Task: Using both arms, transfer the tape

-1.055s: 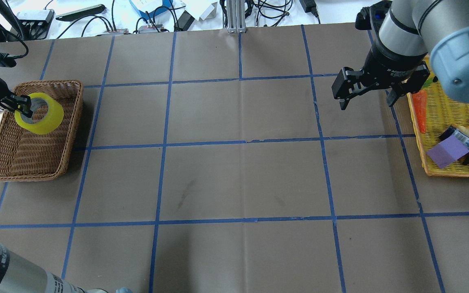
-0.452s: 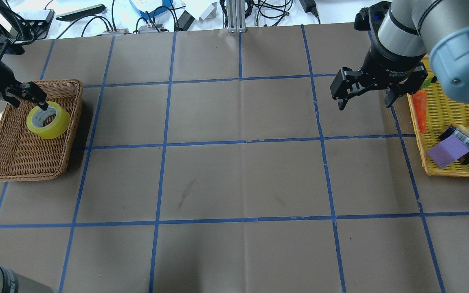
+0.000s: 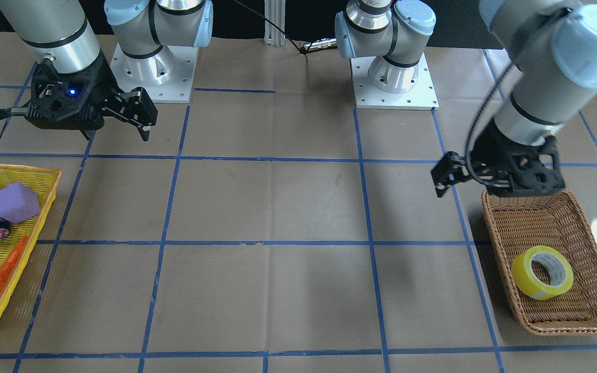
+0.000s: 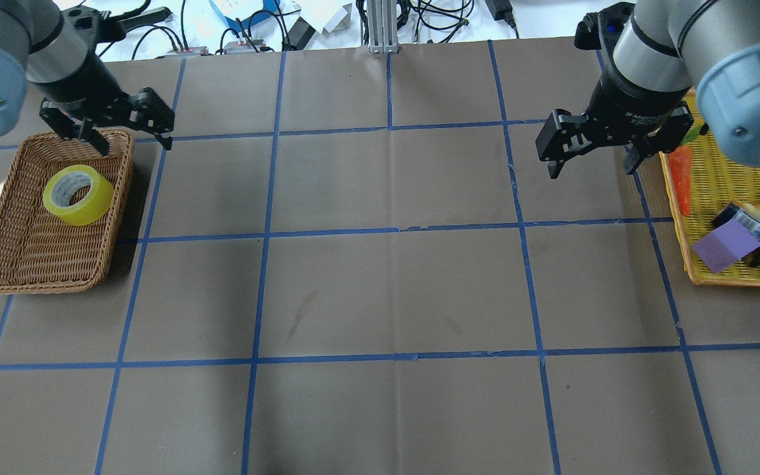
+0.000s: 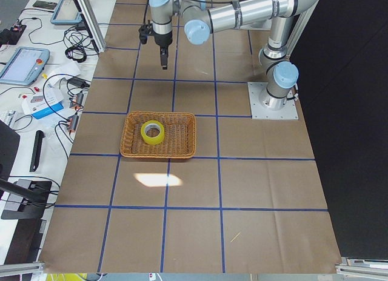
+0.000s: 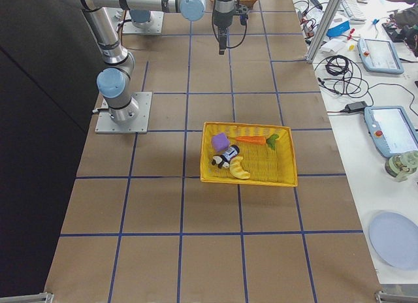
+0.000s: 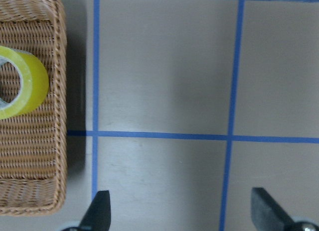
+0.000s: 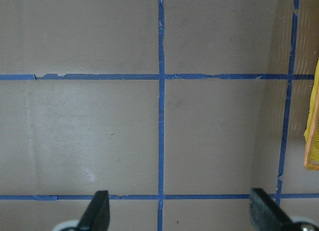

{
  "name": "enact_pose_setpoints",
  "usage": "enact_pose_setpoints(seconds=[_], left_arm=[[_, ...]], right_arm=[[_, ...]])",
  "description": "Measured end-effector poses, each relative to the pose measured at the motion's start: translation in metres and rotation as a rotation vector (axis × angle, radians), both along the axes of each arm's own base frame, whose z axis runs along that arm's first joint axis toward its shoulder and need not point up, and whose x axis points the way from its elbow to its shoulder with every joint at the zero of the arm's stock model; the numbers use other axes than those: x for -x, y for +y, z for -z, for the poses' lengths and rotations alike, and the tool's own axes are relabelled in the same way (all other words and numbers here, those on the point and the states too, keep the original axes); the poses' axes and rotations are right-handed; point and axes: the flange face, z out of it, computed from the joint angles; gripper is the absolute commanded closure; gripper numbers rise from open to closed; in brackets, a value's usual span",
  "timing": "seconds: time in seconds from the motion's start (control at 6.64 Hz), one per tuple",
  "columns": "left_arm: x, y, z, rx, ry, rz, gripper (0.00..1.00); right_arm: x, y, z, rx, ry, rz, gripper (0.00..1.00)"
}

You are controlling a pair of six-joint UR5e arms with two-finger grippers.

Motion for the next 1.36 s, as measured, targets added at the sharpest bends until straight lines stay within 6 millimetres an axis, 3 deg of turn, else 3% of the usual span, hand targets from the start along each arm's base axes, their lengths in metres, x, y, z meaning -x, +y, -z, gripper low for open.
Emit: enact_pose_setpoints(seconds=[0.15, 0.45, 0.75, 1.36], left_arm=[[0.047, 0.024, -0.016, -0.003, 0.001, 0.000, 0.00], [0.088, 0.048, -0.026, -0.016, 0.003, 0.008, 0.00], [0.104, 0.059, -0.034, -0.011, -0.002, 0.030, 0.00], [0.106, 0.052, -0.040, -0.004, -0.003, 0.032, 0.00]], right_arm=[[0.001, 0.000, 0.000, 0.001, 0.002, 0.000, 0.00], [0.002, 0.000, -0.002, 0.004, 0.022, -0.003, 0.00], [0.005, -0.001, -0.006, 0.017, 0.065, -0.019, 0.00], [-0.001, -0.001, -0.006, 0.022, 0.003, -0.021, 0.00]])
